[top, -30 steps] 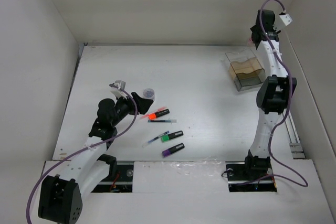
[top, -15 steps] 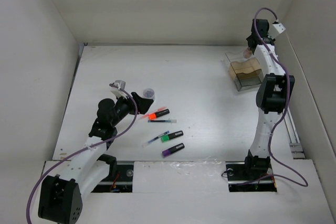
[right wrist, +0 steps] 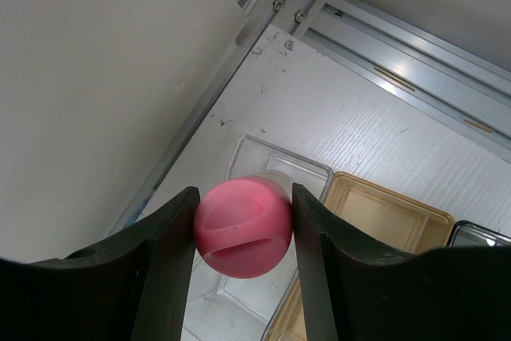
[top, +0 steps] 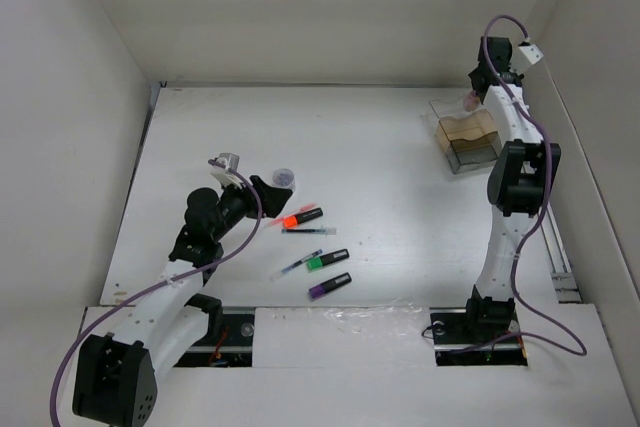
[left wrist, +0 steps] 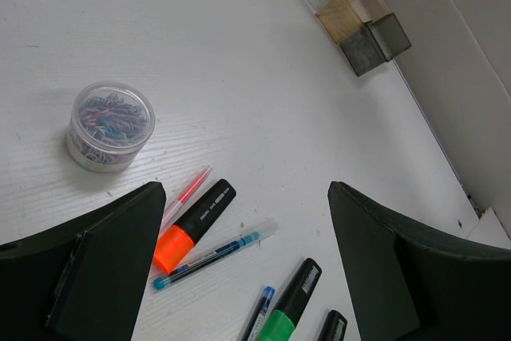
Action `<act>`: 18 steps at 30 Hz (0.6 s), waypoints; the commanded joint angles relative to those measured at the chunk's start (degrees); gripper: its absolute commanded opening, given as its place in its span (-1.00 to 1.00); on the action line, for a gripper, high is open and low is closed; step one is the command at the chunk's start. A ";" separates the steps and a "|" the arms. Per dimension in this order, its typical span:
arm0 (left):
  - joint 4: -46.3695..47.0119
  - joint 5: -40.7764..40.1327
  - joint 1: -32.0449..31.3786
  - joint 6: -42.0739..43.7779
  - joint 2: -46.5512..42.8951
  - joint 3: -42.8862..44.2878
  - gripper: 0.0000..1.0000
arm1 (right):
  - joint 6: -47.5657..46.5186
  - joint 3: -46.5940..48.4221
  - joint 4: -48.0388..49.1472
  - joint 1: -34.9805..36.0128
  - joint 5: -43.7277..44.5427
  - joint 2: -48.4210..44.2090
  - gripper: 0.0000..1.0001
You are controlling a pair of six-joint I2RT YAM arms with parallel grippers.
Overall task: Sort the stationery into containers
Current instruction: Place the stationery in the storage box.
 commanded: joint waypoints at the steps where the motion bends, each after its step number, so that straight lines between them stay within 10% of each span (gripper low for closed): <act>1: 3.10 1.37 -0.13 0.79 -0.60 0.33 0.62 | -0.32 0.67 4.01 0.14 1.41 0.16 -0.12; 18: 2.57 -0.92 -0.13 0.79 -3.49 -0.73 0.64 | 0.21 0.67 2.70 0.14 -2.63 -4.32 0.24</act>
